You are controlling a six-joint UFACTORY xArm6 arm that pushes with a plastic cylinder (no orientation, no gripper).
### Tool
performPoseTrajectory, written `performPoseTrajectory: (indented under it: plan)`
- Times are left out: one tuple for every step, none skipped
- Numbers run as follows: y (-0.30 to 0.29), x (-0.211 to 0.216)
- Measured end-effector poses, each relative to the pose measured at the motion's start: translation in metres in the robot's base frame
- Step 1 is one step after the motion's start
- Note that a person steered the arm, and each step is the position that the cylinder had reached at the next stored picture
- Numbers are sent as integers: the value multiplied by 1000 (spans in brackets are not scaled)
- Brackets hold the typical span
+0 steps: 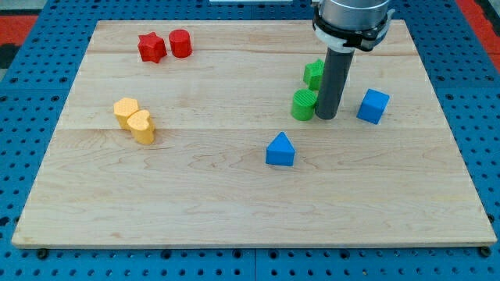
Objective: Push the green star towards the left of the board
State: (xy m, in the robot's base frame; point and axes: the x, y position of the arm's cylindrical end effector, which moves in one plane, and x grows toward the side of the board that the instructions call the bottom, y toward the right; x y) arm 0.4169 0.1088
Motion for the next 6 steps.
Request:
performPoseTrajectory:
  plan:
    - [23,-15]
    - [31,-51]
    - [-1,-88]
    - [-60,-88]
    - [-27,-87]
    - [23,-62]
